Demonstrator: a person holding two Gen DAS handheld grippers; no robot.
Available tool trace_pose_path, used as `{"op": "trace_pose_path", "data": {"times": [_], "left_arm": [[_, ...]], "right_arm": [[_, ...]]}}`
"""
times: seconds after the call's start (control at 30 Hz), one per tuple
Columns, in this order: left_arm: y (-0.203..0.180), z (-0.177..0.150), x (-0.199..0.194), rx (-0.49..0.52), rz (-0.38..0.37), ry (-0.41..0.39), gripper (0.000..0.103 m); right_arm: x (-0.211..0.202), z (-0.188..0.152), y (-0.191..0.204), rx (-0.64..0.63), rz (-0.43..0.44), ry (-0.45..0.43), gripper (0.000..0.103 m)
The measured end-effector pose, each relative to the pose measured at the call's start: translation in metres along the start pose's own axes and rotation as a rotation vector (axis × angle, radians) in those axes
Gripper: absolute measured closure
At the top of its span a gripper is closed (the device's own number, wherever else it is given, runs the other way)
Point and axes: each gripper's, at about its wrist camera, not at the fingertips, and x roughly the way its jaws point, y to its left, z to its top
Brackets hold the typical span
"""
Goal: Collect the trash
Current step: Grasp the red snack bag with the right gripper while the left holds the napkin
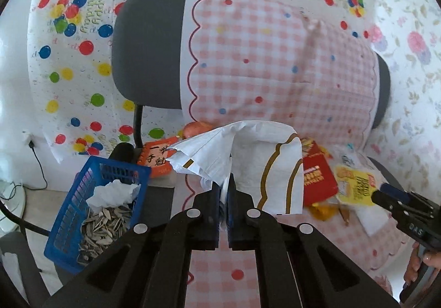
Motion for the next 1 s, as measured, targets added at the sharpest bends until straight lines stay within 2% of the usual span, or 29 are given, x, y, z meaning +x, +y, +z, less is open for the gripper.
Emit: {"op": "trace_pose_path", "data": {"times": [0.17,0.37,0.43,0.57,0.63,0.7,0.83,1.0], "left_arm": [[0.005,-0.003,0.025,-0.035,-0.001,0.037,0.099],[0.009,-0.006,0.046,-0.036,-0.001,0.076,0.098],[0.01,-0.006,0.049,-0.035,-0.003,0.081,0.098],[0.011,-0.004,0.049,-0.035,-0.002,0.084,0.098],[0.011,-0.003,0.046,-0.039,0.0,0.083,0.098],[0.011,0.001,0.039,-0.035,0.004,0.068,0.098],[0.005,0.016,0.009,-0.021,-0.002,0.002,0.098],[-0.017,0.022,-0.026,0.009,-0.044,-0.063,0.098]], "right_arm": [[0.045,0.018,0.012,-0.006,0.014,0.037,0.067],[0.096,0.035,0.003,0.076,0.025,0.082,0.067],[0.107,0.038,0.002,0.082,0.017,0.098,0.071],[0.126,0.042,0.001,0.116,0.04,0.133,0.085],[0.127,0.047,0.004,0.112,0.039,0.125,0.091],[0.117,0.056,0.014,0.072,0.056,0.077,0.101],[0.057,0.08,0.037,-0.038,0.051,-0.089,0.102],[-0.016,0.084,0.033,-0.07,0.078,-0.19,0.102]]}}
